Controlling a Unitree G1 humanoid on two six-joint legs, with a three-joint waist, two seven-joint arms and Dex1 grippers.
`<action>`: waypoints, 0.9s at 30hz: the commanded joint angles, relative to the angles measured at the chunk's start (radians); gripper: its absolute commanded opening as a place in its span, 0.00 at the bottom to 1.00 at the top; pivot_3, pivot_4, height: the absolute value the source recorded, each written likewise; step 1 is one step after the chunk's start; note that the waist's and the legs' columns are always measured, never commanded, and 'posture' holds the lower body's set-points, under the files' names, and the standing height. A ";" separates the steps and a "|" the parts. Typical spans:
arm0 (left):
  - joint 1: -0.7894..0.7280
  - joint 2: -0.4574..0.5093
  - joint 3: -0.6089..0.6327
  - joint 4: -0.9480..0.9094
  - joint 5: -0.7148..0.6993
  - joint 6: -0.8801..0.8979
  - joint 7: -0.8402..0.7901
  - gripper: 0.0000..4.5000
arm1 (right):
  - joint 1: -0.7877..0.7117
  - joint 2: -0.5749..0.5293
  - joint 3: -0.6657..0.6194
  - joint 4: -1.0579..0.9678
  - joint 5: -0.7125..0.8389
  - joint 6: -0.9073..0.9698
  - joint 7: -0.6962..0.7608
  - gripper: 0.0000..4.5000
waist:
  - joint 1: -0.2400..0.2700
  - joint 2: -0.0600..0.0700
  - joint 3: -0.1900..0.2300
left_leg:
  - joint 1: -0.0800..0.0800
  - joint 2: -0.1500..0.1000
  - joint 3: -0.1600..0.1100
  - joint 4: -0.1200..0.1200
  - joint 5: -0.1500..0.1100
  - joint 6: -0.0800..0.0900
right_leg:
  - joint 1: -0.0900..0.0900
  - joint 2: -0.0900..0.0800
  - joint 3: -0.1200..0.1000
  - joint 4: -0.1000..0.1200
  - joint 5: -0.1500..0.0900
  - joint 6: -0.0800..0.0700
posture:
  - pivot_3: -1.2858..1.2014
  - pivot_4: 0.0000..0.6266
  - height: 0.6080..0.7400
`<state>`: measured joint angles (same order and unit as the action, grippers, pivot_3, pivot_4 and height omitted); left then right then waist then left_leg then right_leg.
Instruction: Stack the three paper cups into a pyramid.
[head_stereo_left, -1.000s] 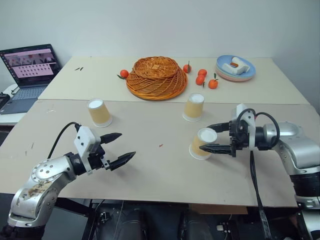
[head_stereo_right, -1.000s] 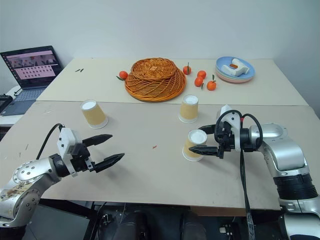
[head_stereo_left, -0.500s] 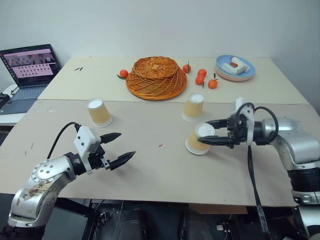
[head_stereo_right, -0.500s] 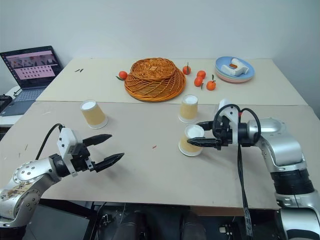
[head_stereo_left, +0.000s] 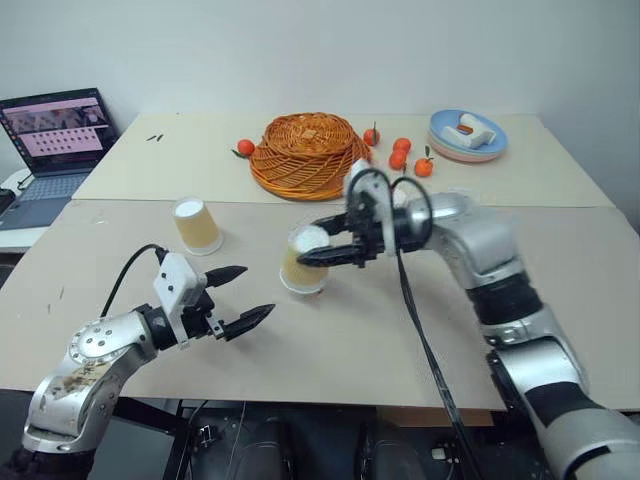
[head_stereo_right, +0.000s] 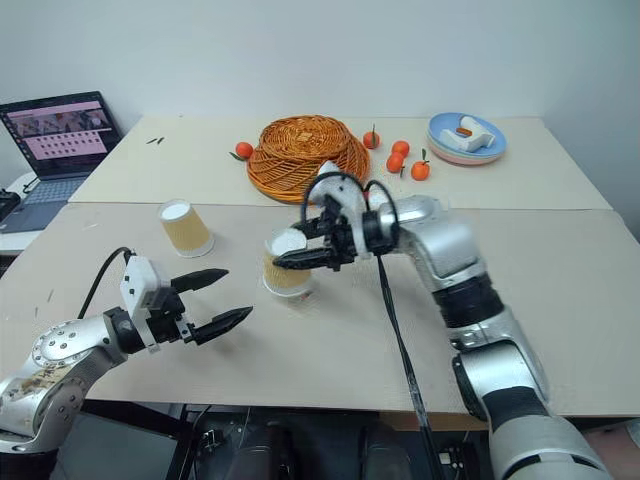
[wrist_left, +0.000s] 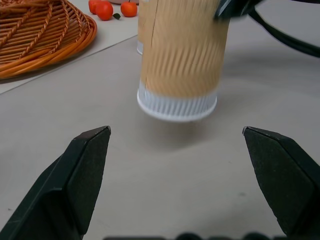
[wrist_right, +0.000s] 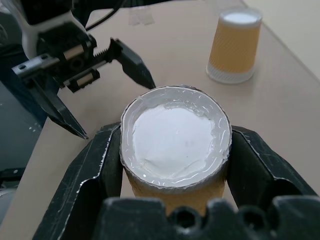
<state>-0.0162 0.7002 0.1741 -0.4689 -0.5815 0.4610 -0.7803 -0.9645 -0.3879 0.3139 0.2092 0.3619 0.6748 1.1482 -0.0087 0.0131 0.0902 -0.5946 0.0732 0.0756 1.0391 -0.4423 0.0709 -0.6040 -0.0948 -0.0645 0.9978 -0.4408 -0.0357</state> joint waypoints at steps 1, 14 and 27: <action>-0.012 -0.005 0.012 -0.032 0.000 -0.014 0.009 1.00 | -0.059 0.037 0.008 0.071 -0.039 -0.062 0.008 0.58 | -0.002 0.000 0.000 | 0.000 0.000 0.000 0.000 0.001 -0.002 | 0.000 0.000 0.000 0.000 0.000 0.000 | 0.52 0.24 0.23; -0.006 -0.020 0.012 -0.045 0.009 -0.016 0.025 1.00 | -0.106 0.108 -0.012 0.211 -0.105 -0.150 0.030 0.93 | -0.009 0.000 0.000 | 0.000 0.000 0.000 -0.003 0.005 -0.008 | -0.002 0.000 0.001 0.001 0.000 0.000 | 0.52 0.24 0.23; -0.001 -0.023 0.006 -0.033 0.016 -0.022 0.018 1.00 | 0.057 -0.218 -0.355 -0.254 0.180 0.148 0.048 0.99 | 0.004 0.000 0.001 | -0.001 -0.004 -0.001 -0.004 0.004 -0.007 | 0.001 -0.004 0.001 -0.002 0.000 0.000 | 0.52 0.24 0.23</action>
<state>-0.0177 0.6753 0.1708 -0.4811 -0.5716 0.4595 -0.7594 -0.9362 -0.5693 0.0366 0.0441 0.4630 0.7618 1.1943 -0.0052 0.0135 0.0912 -0.5958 0.0694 0.0735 1.0346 -0.4386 0.0641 -0.6022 -0.0987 -0.0633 0.9958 -0.4407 -0.0355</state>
